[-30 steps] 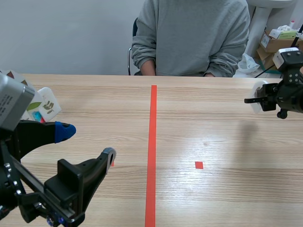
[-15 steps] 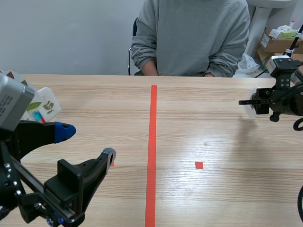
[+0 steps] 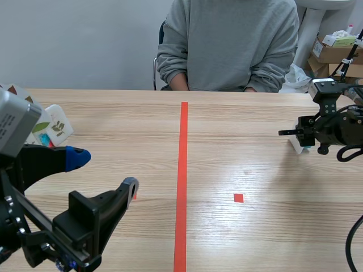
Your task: Do the leaf sorting experiment
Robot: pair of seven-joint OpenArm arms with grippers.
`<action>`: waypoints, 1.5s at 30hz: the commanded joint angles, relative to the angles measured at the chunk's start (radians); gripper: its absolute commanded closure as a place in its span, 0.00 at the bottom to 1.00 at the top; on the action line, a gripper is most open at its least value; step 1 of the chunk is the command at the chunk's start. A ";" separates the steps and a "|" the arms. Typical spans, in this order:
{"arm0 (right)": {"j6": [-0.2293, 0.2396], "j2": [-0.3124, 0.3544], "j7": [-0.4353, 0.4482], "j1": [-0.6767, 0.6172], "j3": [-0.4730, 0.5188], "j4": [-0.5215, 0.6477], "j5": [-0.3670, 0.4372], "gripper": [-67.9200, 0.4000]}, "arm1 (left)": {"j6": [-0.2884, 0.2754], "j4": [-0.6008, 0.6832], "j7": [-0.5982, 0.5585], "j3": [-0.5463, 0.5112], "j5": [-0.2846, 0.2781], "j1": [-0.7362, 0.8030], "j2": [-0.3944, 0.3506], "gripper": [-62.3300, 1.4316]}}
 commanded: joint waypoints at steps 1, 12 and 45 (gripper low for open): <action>0.000 0.006 0.013 0.031 -0.003 0.024 0.002 0.87 | -0.003 0.013 -0.010 0.005 -0.007 -0.003 0.002 0.18; -0.021 0.008 0.005 0.031 -0.002 0.024 -0.001 0.28 | -0.003 0.013 -0.010 0.005 -0.007 -0.003 0.002 0.18; 0.147 0.133 -0.219 -0.702 0.142 1.058 0.165 0.14 | -0.003 0.013 -0.010 0.005 -0.007 -0.003 0.002 0.18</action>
